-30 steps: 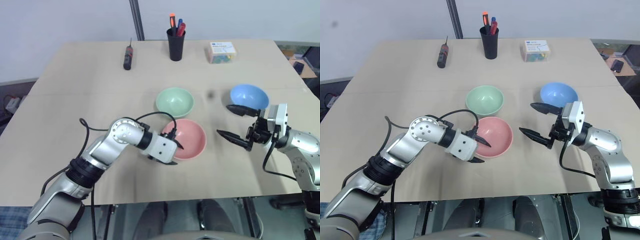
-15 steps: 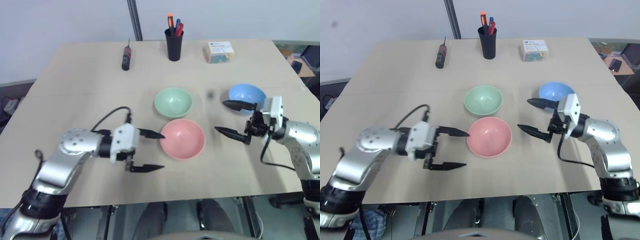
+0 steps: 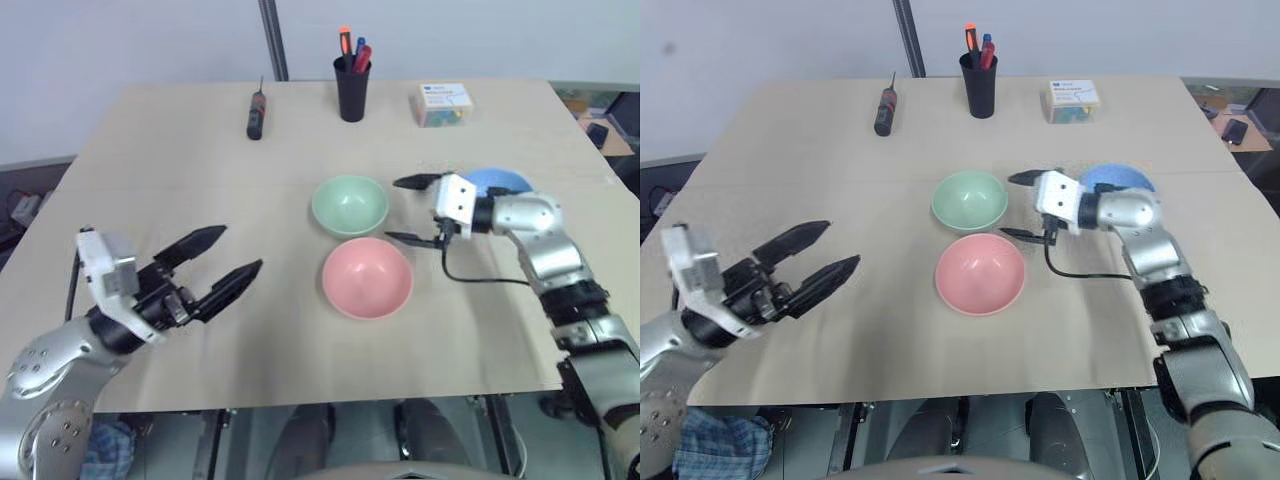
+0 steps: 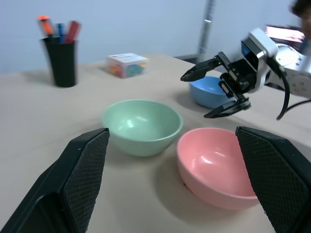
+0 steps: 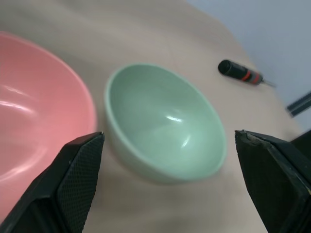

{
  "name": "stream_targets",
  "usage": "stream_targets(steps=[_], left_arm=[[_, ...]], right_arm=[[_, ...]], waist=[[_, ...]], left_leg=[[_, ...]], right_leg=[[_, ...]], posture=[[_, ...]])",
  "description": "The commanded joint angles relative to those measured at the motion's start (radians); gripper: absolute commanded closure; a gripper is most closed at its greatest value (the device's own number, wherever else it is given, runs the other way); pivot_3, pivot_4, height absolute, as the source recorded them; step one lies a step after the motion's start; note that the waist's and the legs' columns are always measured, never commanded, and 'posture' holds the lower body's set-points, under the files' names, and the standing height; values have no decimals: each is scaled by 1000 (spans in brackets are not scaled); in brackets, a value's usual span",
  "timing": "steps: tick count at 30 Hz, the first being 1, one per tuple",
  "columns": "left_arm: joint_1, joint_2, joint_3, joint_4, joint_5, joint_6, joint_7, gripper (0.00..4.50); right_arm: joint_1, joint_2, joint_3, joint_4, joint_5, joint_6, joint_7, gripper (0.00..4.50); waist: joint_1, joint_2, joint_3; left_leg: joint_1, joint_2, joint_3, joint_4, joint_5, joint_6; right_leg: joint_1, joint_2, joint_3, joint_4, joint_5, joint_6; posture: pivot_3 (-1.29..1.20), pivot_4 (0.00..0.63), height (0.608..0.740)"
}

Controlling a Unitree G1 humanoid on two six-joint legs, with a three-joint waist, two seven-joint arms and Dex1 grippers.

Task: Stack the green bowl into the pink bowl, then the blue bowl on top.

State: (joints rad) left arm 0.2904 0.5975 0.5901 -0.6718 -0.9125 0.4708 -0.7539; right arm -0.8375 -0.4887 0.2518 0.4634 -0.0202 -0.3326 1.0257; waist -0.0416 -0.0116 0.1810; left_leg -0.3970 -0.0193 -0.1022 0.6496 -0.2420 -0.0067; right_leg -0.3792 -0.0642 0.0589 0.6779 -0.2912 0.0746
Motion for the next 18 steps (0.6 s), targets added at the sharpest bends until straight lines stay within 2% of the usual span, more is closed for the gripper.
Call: stream_targets(steps=[1, 7, 11, 14, 18], left_arm=[[55, -27, 42, -84, -29, -36, 39, 84], [109, -37, 90, -130, -117, -51, 81, 84], [121, -28, 114, -121, -134, -58, 102, 84], [125, -24, 108, -118, -128, -69, 102, 84], [114, -17, 94, -115, -130, -66, 112, 84]], right_arm=[[-110, 19, 47, 159, -118, -212, -62, 0], [-257, 20, 168, 397, -343, -532, -199, 0], [-326, 35, 219, 492, -442, -644, -285, 0], [-365, 70, 196, 545, -393, -653, -269, 0], [-405, 95, 125, 569, -261, -605, -179, 0]], waist=[[1, 0, 0], [0, 0, 0], [-2, 0, 0], [-5, 0, 0], [-4, 0, 0]], left_leg=[[0, 0, 0, 0, 0, 0], [0, -1, 1, -1, 0, -1], [0, -2, 1, -1, 1, -1], [0, -2, 2, -1, 1, -1], [0, -2, 0, -1, 1, -1]], right_leg=[[0, 0, 0, 0, 0, 0], [0, 1, -2, 0, 0, -1], [0, 1, -1, 0, 0, -1], [0, 2, -1, 0, 0, -1], [0, 2, 0, 0, 0, -1]], posture=[[0, 150, 740], [0, 150, 740], [0, 150, 740], [0, 150, 740], [0, 150, 740]])
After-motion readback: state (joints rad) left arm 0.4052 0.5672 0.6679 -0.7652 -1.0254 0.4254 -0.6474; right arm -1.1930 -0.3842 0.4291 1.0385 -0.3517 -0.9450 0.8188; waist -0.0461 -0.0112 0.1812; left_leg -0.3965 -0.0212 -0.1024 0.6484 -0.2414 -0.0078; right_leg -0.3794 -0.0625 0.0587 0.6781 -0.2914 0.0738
